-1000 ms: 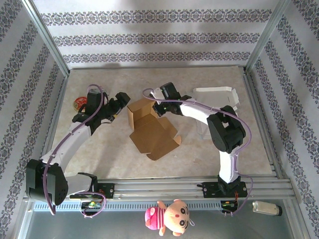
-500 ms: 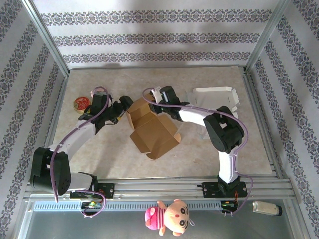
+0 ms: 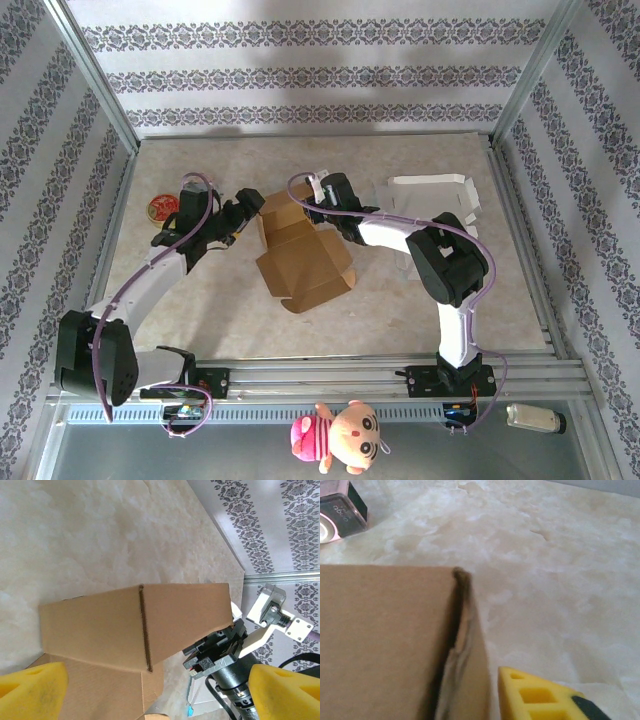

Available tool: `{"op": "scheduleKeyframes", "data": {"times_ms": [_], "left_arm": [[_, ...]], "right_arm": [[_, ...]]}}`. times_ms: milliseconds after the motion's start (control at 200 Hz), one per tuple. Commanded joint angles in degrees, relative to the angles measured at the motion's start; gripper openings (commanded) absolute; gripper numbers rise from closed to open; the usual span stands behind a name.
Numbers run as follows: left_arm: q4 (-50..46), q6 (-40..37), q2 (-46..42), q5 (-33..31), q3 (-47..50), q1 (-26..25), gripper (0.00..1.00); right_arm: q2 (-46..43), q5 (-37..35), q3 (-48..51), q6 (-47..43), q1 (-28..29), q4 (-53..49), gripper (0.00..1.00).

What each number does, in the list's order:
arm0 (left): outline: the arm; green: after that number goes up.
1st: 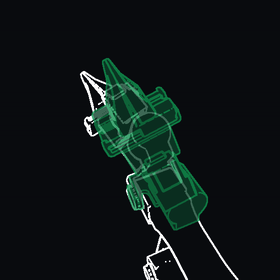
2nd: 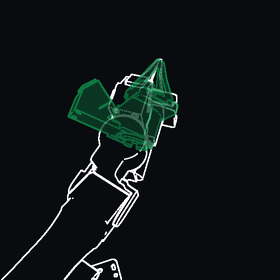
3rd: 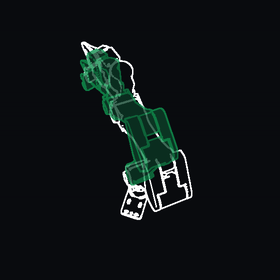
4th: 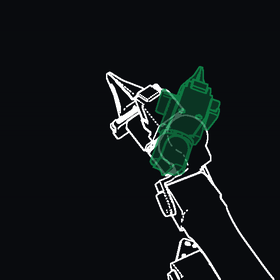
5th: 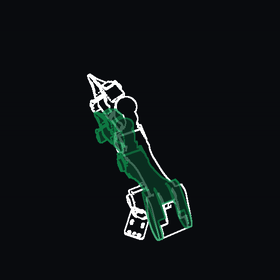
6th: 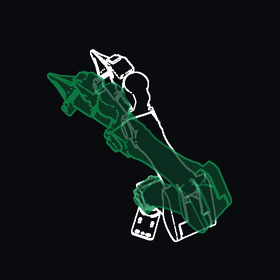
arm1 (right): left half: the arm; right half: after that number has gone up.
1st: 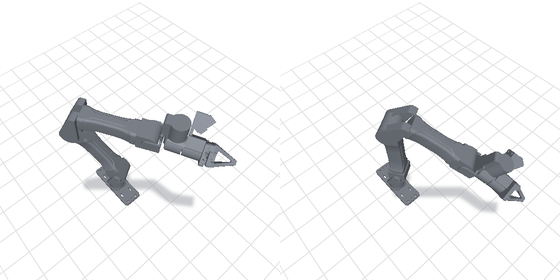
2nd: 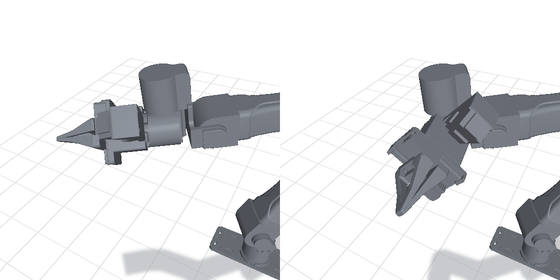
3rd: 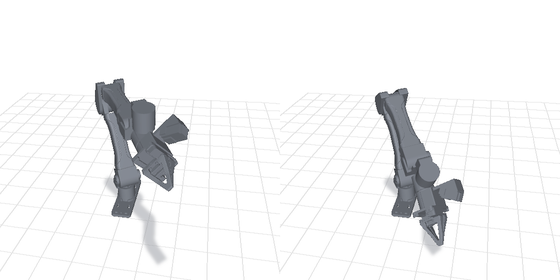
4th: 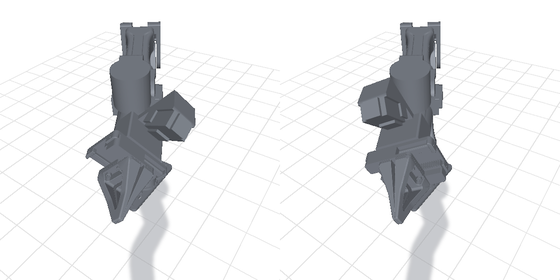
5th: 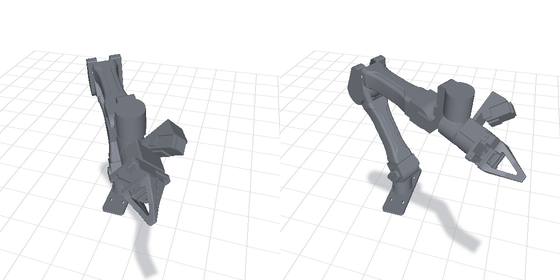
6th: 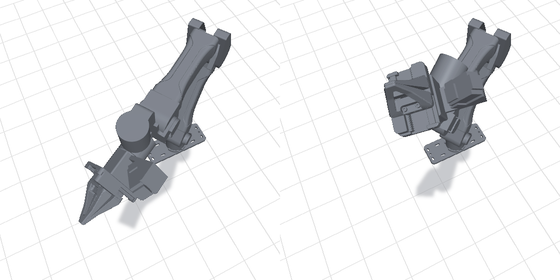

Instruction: Fold the paper box

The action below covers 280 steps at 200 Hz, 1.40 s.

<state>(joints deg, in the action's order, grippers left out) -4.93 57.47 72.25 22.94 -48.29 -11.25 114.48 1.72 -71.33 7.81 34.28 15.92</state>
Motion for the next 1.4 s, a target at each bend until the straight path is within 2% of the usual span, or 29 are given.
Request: {"op": "scheduleKeyframes", "data": {"times_ms": [0, 135, 210, 330, 465, 565, 665, 710, 775, 839, 914, 1019, 1199, 1394], "left_arm": [[-0.82, 0.36, -1.69, -1.48, -0.27, -0.61, 0.93], [-0.94, 0.84, -2.04, -1.27, -0.56, -0.60, 0.93], [-1.40, 0.84, -2.82, -1.39, -0.72, -0.59, 0.93], [-4.16, -0.39, -5.68, -2.80, -1.13, -0.56, 0.93], [-11.48, -5.26, -9.78, -8.01, -3.19, -0.58, 0.93], [-16.61, -8.68, -12.68, -11.99, -4.54, -0.60, 0.93], [-20.43, -11.12, -15.19, -14.87, -5.55, -0.53, 0.93], [-21.41, -11.66, -16.08, -15.82, -5.74, -0.49, 0.94], [-21.88, -11.69, -17.03, -16.72, -5.44, -0.53, 0.94], [-21.09, -10.94, -17.48, -16.83, -4.75, -0.55, 0.94], [-19.41, -9.69, -17.73, -15.95, -3.50, -0.52, 0.94], [-18.29, -8.30, -17.66, -14.43, -2.18, -0.53, 0.94], [-18.69, -7.98, -18.46, -14.06, -1.01, -0.47, 0.94], [-19.09, -8.64, -18.07, -14.77, -1.10, -0.51, 0.94]], "right_arm": [[-0.75, -1.80, 0.75, 1.18, 0.94, 0.79, 0.25], [-0.56, -1.72, 0.55, 0.61, 0.98, 1.16, 0.08], [-1.11, -2.05, 1.60, -0.66, 1.11, 2.81, 0.03], [-3.76, -1.73, 2.60, -6.04, 0.87, 2.65, 0.00], [-8.55, -0.38, 3.30, -17.24, -0.54, 0.06, 0.00], [-12.69, 3.51, 0.78, -32.74, -2.38, -8.89, 0.00], [-14.88, 6.43, -9.84, -57.23, -3.10, -30.79, 0.00], [-14.80, 3.38, -14.84, -70.87, -2.23, -40.17, 0.00], [-13.77, -5.84, -19.82, -90.08, -0.05, -49.97, 0.00], [-12.49, -9.13, -22.98, -99.24, 1.47, -54.19, 0.00], [-10.37, -6.80, -25.77, -103.64, 3.21, -59.37, 0.07], [-6.54, -8.91, -23.47, -105.47, 6.58, -57.09, 0.10], [-0.02, -11.67, -19.29, -101.61, 11.03, -51.30, 0.16], [-2.99, -10.66, -14.97, -95.10, 11.64, -45.44, 0.29]]}}
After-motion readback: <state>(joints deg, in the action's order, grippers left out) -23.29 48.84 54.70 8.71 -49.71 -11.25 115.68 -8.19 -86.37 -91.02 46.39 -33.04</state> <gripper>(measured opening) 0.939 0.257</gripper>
